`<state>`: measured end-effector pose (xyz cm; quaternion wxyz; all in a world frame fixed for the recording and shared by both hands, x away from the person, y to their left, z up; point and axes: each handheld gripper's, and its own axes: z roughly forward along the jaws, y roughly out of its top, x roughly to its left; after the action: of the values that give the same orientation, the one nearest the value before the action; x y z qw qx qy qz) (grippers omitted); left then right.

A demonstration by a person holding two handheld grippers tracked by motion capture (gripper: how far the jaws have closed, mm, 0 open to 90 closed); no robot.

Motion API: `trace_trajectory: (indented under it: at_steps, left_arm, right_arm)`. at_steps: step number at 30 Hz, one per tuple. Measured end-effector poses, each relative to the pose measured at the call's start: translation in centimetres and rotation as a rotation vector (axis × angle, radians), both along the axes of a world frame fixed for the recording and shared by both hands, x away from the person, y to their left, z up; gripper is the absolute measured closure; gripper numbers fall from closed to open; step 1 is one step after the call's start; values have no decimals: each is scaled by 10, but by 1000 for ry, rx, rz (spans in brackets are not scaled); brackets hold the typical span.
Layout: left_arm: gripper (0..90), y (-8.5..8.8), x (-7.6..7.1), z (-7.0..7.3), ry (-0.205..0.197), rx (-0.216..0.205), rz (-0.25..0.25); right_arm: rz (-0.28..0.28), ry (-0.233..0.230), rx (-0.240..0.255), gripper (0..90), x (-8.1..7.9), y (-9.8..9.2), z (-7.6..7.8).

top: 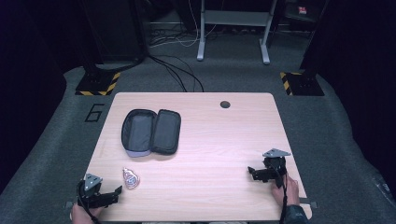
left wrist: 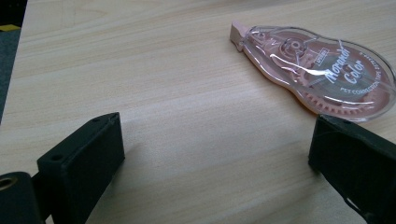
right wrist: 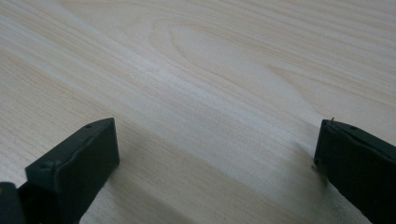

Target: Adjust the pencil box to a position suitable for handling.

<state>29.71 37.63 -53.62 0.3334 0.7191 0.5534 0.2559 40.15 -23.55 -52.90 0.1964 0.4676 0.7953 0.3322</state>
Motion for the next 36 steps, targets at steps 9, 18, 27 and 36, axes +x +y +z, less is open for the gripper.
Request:
trace_trajectory:
  at_steps: [9,18,27,36]
  left_arm:
    - [30,0,4,2,17,10,0]
    - [0,-6,8,14,65,-23,23]
    - [1,-16,7,26,36,-41,32]
    - [25,-40,9,27,51,-45,-14]
  right_arm:
    - [1,-1,-1,0,0,0,0]
    - [0,0,0,0,0,0,0]
    - [-3,-14,4,0,0,0,-1]
    - [7,1,2,0,0,0,0]
